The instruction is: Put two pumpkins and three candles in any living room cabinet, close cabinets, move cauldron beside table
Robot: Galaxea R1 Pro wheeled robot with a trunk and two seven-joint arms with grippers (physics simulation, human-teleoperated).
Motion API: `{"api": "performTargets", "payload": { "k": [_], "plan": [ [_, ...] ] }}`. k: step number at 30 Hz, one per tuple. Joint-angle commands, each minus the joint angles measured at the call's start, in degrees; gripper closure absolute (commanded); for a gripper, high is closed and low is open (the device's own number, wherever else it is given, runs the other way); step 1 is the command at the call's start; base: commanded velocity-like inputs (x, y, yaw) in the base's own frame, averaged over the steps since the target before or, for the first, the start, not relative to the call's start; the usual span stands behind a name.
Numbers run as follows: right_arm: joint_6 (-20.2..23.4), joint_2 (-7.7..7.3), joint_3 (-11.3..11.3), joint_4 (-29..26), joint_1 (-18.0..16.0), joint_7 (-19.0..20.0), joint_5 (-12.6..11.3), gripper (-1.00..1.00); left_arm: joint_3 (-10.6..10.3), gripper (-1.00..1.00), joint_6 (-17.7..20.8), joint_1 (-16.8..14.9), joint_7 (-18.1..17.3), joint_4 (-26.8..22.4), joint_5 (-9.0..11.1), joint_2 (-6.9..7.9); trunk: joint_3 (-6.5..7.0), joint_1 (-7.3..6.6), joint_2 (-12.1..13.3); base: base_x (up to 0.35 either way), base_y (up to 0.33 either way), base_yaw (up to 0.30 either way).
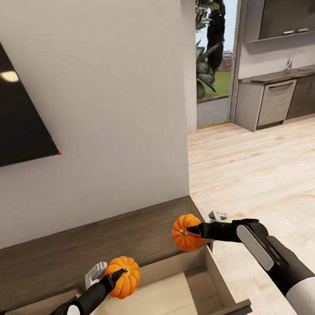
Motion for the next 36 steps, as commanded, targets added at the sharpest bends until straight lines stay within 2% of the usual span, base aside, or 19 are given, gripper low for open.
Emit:
{"api": "performTargets", "payload": {
  "k": [1,12,21,29,33,36],
  "plan": [
    [-0.23,0.05,0.03,0.17,-0.02,0.00,-0.58,1.00,0.05,1.00,0.05,-0.01,-0.02,-0.02,0.37,0.03,0.01,0.00,0.00,0.016,-0.010,-0.154],
    [-0.62,0.25,0.09,0.29,-0.03,-0.38,-0.58,1.00,0.53,1.00,0.03,0.22,-0.08,-0.04,0.54,0.42,0.01,0.00,0.00,0.004,-0.002,-0.036],
    [-0.70,0.18,0.17,1.45,-0.05,-0.05,-0.62,1.00,0.56,1.00,0.00,0.42,-0.09,-0.05,0.47,0.37,0.01,0.00,0.00,0.192,0.000,-0.001],
    [-0.24,0.32,0.47,2.73,-0.12,-0.84,-0.48,1.00,0.62,1.00,0.09,0.43,-0.02,-0.02,0.53,0.35,0.01,0.00,0.00,0.035,0.000,0.000],
    [0.14,0.21,0.53,2.91,-0.12,-1.45,-0.67,1.00,0.58,1.00,0.10,0.43,0.02,0.00,0.51,0.18,0.01,0.00,0.00,0.003,0.000,0.091],
    [0.23,0.23,0.46,3.19,-0.12,-1.55,-0.69,1.00,0.45,1.00,0.10,0.43,1.57,0.88,0.54,0.04,0.01,0.00,0.00,0.001,0.000,0.230]
  ]
}}
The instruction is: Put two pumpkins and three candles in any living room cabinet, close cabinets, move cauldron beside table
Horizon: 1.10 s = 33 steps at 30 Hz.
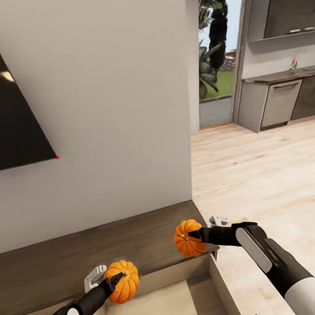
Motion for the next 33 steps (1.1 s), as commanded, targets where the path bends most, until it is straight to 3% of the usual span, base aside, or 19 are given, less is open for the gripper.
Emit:
{"api": "performTargets", "payload": {
  "k": [1,6,13,17,21,23,33],
  "plan": [
    [0.03,-0.07,-0.04,0.11,-0.04,-0.01,-0.08,1.00,-0.03,1.00,0.02,-0.02,0.29,0.15,0.27,-0.01,0.00,0.00,0.00,0.000,0.000,0.269],
    [0.47,-0.26,-0.18,1.28,-0.11,-0.03,-0.14,1.00,-0.17,1.00,0.02,-0.07,0.69,0.42,0.44,-0.03,-0.07,0.00,0.00,0.000,0.000,0.279],
    [1.12,0.24,-0.17,10.78,-0.62,0.27,-0.06,1.00,-0.87,1.00,0.18,-1.78,1.90,2.24,0.57,-0.96,-0.22,0.00,0.00,0.000,0.000,0.284],
    [0.83,0.40,1.94,14.62,-0.62,0.47,-0.05,1.00,-3.57,1.00,0.40,-5.27,4.50,7.74,0.55,-2.64,-0.30,0.00,0.00,0.000,0.000,0.255],
    [0.60,0.43,6.09,15.46,-0.59,0.61,-0.07,1.00,-5.59,1.00,0.86,-7.44,4.72,10.26,0.57,-2.98,-0.32,0.00,0.00,0.000,0.000,0.086],
    [0.56,0.45,7.01,15.57,-0.57,0.63,-0.10,1.00,-6.77,1.00,0.92,-7.72,4.81,10.63,0.55,-3.05,-0.32,0.00,0.00,0.000,0.000,0.026],
    [0.31,0.48,7.52,15.75,-0.58,0.49,-0.05,1.00,-8.29,1.00,0.06,-8.00,5.30,11.55,0.38,-2.61,-0.34,0.00,0.00,0.000,0.000,0.159]
  ]
}}
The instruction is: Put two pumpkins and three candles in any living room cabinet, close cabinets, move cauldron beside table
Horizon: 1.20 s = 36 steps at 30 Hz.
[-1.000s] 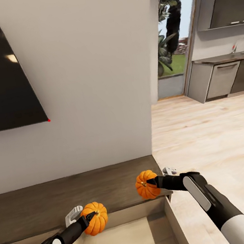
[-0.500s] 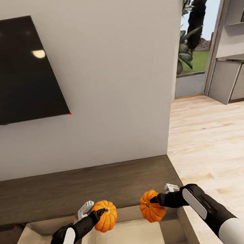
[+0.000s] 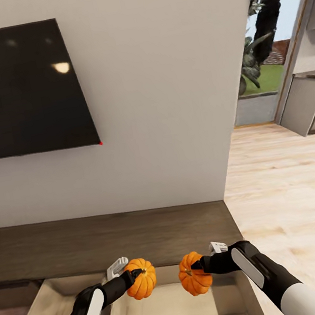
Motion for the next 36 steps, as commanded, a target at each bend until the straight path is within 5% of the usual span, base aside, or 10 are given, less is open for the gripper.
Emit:
{"api": "performTargets", "payload": {
  "k": [1,12,30,36],
  "plan": [
    [-0.03,0.00,-0.01,0.02,0.01,-0.02,0.00,1.00,-0.02,1.00,-0.02,0.00,-0.02,0.01,0.15,0.02,-0.01,0.00,0.00,0.000,0.000,0.168],
    [-0.07,-0.02,-0.44,-0.04,0.01,-0.03,-0.31,1.00,-0.16,1.00,-0.02,-0.01,0.02,0.11,0.16,0.13,-0.02,0.00,0.00,0.000,0.000,0.040],
    [-0.06,0.06,-0.40,-0.07,0.03,-0.08,-0.49,1.00,0.09,1.00,0.21,-0.01,0.05,0.13,0.10,0.15,-0.03,0.00,0.00,-0.035,0.103,-0.126],
    [-2.53,2.05,-0.20,4.82,-0.38,-0.44,-0.10,1.00,0.31,1.00,0.75,-0.24,1.18,0.60,0.32,-0.02,-0.21,0.22,-0.40,-0.007,0.030,-0.005]
  ]
}}
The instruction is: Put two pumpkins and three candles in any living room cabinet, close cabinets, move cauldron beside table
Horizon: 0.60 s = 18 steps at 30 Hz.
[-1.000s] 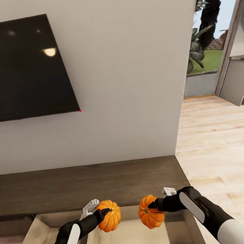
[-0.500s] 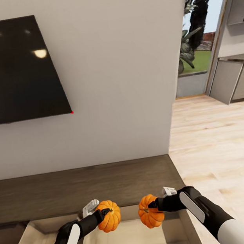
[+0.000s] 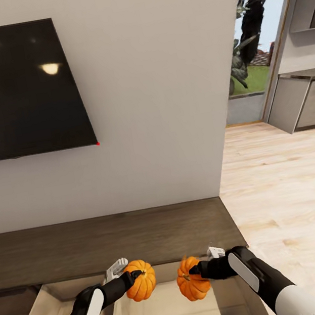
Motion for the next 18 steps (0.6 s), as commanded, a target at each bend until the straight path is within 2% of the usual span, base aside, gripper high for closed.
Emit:
{"api": "performTargets", "payload": {
  "k": [1,5,7,10,15,18],
  "plan": [
    [-0.65,0.32,-0.06,1.22,-0.39,-0.03,-0.05,1.00,0.04,1.00,0.05,-0.09,0.40,0.25,0.23,-0.10,-0.17,0.22,-0.42,-0.002,0.008,-0.001],
    [-2.70,1.26,0.07,6.35,-2.09,0.13,0.07,1.00,0.04,1.00,-0.05,-1.47,2.27,3.36,0.45,-0.51,-0.89,1.10,-2.03,-0.001,0.004,-0.001],
    [-3.83,1.49,0.12,8.45,-2.66,0.35,0.12,1.00,-0.06,1.00,-0.49,-3.81,2.92,8.85,0.59,-0.70,-1.25,1.54,-2.83,0.000,0.001,0.000],
    [-7.25,1.59,0.14,9.51,-2.92,0.43,0.10,1.00,-0.15,1.00,-2.42,-6.67,3.21,15.28,0.42,-1.46,-1.79,2.20,-4.03,0.000,0.000,0.000],
    [-10.04,1.69,0.15,11.16,-3.02,0.47,0.08,1.00,-0.20,1.00,-5.13,-9.54,3.37,21.33,0.25,-2.40,-2.69,3.30,-6.04,0.000,0.000,0.000],
    [-10.52,1.71,0.15,11.80,-3.11,0.23,0.08,1.00,-0.21,1.00,-5.53,-10.60,3.43,23.02,0.19,-2.48,-3.23,3.96,-7.24,0.000,0.000,0.000]
  ]
}}
